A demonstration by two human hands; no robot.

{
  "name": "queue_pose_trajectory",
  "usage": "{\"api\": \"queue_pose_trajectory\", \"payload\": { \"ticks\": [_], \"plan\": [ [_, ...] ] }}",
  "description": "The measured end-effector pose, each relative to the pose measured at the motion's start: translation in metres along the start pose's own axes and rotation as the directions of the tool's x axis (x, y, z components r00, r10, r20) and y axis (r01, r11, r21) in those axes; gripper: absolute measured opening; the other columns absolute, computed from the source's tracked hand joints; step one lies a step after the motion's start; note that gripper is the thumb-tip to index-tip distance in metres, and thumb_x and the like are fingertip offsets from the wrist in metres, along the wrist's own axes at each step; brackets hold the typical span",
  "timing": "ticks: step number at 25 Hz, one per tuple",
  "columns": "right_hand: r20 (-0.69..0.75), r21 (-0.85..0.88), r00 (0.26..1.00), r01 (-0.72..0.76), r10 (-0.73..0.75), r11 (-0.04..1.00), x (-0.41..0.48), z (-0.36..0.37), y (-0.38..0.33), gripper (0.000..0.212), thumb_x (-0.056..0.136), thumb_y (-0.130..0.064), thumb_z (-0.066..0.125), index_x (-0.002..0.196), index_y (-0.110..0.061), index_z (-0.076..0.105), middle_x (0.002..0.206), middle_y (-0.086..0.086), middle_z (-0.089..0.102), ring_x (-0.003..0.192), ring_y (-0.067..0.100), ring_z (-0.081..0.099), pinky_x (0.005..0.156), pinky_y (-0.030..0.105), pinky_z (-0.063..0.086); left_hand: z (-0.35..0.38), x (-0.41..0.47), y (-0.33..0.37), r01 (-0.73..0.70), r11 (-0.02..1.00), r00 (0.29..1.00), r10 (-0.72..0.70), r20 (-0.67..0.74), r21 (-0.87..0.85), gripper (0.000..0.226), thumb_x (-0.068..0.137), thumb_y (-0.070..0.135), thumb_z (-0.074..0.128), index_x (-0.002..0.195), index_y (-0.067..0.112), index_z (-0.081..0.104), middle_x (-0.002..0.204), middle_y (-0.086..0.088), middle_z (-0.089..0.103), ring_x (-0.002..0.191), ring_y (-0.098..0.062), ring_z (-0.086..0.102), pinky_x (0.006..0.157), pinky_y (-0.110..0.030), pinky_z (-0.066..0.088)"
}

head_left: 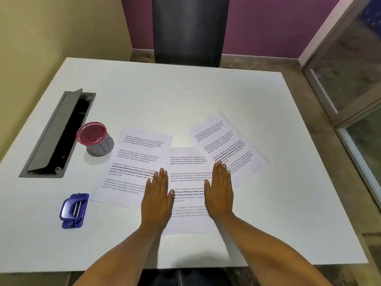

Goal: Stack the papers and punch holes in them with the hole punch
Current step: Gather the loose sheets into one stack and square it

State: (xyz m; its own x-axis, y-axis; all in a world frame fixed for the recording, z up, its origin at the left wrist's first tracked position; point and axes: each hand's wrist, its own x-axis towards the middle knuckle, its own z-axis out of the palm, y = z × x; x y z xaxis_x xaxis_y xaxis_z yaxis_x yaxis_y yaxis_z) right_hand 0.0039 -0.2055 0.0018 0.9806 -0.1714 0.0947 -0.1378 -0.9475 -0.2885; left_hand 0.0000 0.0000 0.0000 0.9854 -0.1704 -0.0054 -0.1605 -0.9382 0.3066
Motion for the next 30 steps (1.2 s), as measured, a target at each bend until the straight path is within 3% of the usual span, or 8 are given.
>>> {"api": "queue_pose_trajectory", "payload": {
  "ticks": [6, 15, 21, 25, 28, 30],
  "plan": [
    [0.040, -0.023, 0.993, -0.115, 0.115, 0.993, -0.005, 0.007, 0.013, 0.062, 0.100, -0.031, 0.036, 0.150, -0.002, 0.015, 0.159, 0.014, 0.016, 0.148, 0.025, 0.014, 0.121, 0.040, 0.017, 0.014, -0.008, -0.001, 0.034, 0.999, 0.996, -0.034, 0.079, 0.003, 0.063, 0.101, 0.042, 0.016, 0.156, 0.014, 0.004, 0.164, 0.003, 0.000, 0.152, -0.017, 0.002, 0.123, -0.035, -0.002],
    [0.057, -0.023, 0.981, -0.186, 0.187, 0.982, -0.001, 0.012, 0.028, 0.061, 0.100, -0.033, 0.033, 0.150, -0.003, 0.014, 0.159, 0.013, 0.018, 0.148, 0.024, 0.014, 0.121, 0.040, 0.016, 0.022, -0.008, 0.004, 0.067, 0.997, 0.993, -0.069, 0.100, 0.031, 0.062, 0.101, 0.041, 0.017, 0.155, 0.015, 0.003, 0.164, 0.001, -0.002, 0.152, -0.019, -0.002, 0.123, -0.040, 0.000],
    [0.089, 0.064, 0.980, -0.185, 0.179, 0.981, -0.017, 0.016, 0.010, 0.059, 0.101, -0.033, 0.031, 0.151, -0.008, 0.013, 0.160, 0.007, 0.014, 0.148, 0.019, 0.011, 0.122, 0.035, 0.007, 0.025, -0.006, 0.003, 0.080, 0.996, 0.991, -0.083, 0.101, 0.036, 0.062, 0.101, 0.041, 0.022, 0.156, 0.015, 0.006, 0.165, 0.000, 0.002, 0.153, -0.019, 0.002, 0.123, -0.041, 0.002],
    [0.027, 0.100, 0.998, -0.063, 0.061, 0.993, -0.054, 0.017, -0.016, 0.057, 0.097, -0.025, 0.050, 0.145, -0.001, 0.033, 0.153, 0.013, 0.032, 0.143, 0.025, 0.029, 0.117, 0.041, 0.027, 0.026, -0.005, 0.003, 0.089, 0.994, 0.990, -0.096, 0.106, 0.062, 0.065, 0.101, 0.042, 0.029, 0.156, 0.015, 0.008, 0.165, -0.001, 0.003, 0.152, -0.021, 0.003, 0.123, -0.042, 0.002],
    [0.045, 0.212, 0.998, -0.058, 0.049, 0.976, -0.060, 0.013, -0.022, 0.054, 0.097, -0.023, 0.046, 0.145, -0.002, 0.034, 0.152, 0.011, 0.037, 0.142, 0.023, 0.032, 0.118, 0.040, 0.026, 0.027, -0.005, 0.003, 0.095, 0.993, 0.988, -0.103, 0.118, 0.075, 0.065, 0.100, 0.043, 0.028, 0.156, 0.015, 0.008, 0.165, -0.001, 0.002, 0.152, -0.022, 0.002, 0.123, -0.043, 0.002],
    [-0.006, 0.295, 0.993, -0.110, 0.117, 0.949, -0.041, 0.005, -0.011, 0.048, 0.097, -0.018, 0.046, 0.142, -0.002, 0.039, 0.147, 0.013, 0.044, 0.137, 0.024, 0.039, 0.115, 0.041, 0.030, 0.026, -0.006, 0.003, 0.095, 0.993, 0.988, -0.103, 0.118, 0.069, 0.064, 0.100, 0.044, 0.021, 0.156, 0.015, 0.007, 0.165, -0.001, 0.001, 0.152, -0.021, 0.001, 0.123, -0.043, 0.002]
  ]
}}
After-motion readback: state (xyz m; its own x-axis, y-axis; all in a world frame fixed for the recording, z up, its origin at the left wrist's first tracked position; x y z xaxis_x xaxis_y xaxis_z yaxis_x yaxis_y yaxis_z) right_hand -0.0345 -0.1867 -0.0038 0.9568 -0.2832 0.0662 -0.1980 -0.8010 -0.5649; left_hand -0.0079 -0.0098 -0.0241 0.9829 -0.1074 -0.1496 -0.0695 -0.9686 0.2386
